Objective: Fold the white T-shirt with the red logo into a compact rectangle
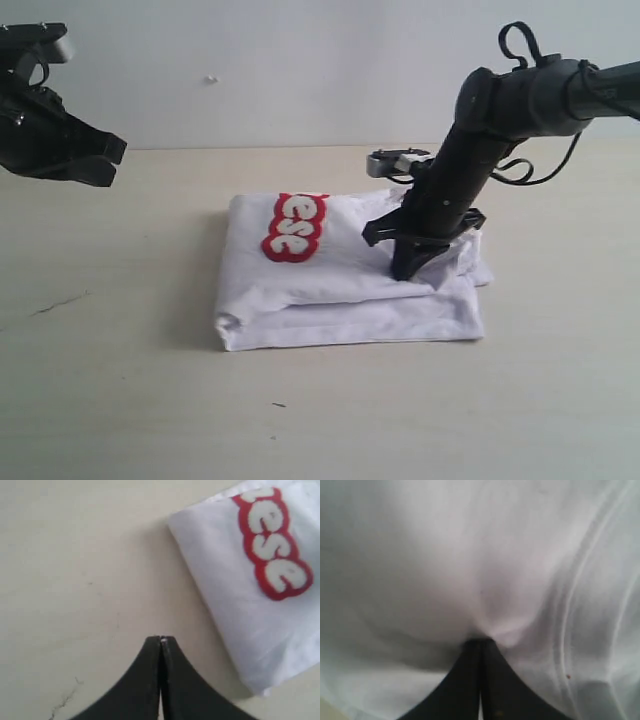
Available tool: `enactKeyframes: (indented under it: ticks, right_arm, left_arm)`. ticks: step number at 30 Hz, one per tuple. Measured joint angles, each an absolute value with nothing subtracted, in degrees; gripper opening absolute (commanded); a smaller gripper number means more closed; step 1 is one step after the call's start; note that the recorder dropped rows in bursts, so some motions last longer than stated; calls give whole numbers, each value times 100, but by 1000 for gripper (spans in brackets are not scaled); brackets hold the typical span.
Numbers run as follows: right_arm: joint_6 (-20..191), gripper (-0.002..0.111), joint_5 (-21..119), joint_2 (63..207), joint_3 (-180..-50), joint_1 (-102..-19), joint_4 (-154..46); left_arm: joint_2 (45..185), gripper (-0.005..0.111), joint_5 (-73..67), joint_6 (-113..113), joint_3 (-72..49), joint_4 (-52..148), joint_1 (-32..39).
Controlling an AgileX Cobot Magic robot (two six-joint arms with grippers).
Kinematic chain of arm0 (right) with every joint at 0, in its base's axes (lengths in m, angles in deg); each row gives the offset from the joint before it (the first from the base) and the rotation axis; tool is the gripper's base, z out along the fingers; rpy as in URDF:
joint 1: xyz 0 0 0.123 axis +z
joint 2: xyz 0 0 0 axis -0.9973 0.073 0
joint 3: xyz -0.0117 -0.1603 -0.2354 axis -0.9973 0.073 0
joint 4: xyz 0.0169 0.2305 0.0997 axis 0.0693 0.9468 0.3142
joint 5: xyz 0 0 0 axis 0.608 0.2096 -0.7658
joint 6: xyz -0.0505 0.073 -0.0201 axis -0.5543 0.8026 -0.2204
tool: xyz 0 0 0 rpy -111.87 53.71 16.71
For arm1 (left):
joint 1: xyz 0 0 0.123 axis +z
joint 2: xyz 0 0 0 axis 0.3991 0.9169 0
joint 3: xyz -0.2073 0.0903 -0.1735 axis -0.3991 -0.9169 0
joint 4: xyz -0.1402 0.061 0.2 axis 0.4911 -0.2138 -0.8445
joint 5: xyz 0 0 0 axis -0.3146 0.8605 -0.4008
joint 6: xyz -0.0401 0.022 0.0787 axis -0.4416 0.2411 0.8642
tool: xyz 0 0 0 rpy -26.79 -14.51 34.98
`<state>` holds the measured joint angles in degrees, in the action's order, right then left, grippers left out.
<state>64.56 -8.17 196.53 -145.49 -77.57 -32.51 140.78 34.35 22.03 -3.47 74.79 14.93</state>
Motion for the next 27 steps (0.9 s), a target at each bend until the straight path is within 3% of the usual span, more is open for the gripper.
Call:
enactKeyframes:
  ticks: [13, 27]
  right_arm:
    - [6261, 0, -537, 19519, -14460, -7102, -2308]
    - [6224, 0, -104, 17584, -14341, -7089, -2429]
  left_arm:
    - [13572, 0, 3054, 2226, -561, 7701, 1493]
    - [12923, 0, 2758, 2226, -807, 7873, 1493]
